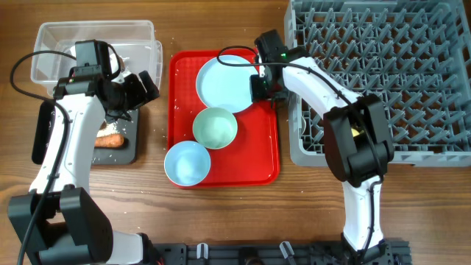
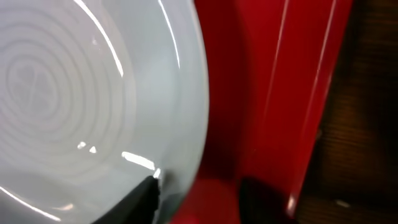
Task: Sort waste into correct bins and load items into the dishwasher rack
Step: 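Carry the blue plate to the grey rack and stand it upright, then reach the right gripper to the green bowl and grasp its rim, then carry the green bowl into the grey rack and release it, then grasp the small blue bowl on the red tray with the right gripper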
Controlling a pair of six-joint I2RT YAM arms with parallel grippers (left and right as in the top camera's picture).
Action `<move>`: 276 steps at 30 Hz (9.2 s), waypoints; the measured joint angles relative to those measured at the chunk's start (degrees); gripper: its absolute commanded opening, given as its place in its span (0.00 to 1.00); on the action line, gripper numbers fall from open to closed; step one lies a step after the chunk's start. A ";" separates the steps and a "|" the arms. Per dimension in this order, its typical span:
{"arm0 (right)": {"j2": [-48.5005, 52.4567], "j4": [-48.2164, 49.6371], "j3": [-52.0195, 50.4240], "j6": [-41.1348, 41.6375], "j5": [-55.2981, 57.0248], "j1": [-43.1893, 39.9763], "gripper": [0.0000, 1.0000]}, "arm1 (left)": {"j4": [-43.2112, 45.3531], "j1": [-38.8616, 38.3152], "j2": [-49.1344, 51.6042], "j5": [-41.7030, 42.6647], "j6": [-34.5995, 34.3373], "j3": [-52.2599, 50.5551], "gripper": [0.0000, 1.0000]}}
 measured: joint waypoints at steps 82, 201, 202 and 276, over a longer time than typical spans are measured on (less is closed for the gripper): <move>-16.41 -14.32 17.99 -23.30 40.22 -23.71 1.00 | 0.00 0.00 0.00 -0.20 0.00 0.00 1.00; -1.68 24.74 5.55 -53.13 72.65 2.78 0.90 | 0.02 0.00 0.00 -0.22 0.00 0.00 1.00; -1.68 25.64 5.55 -53.24 72.78 2.82 0.90 | 0.02 0.00 0.00 -0.24 0.00 0.00 1.00; -11.41 -0.42 -14.14 -9.03 -9.27 21.84 0.41 | 0.02 0.00 0.00 -0.24 0.00 0.00 1.00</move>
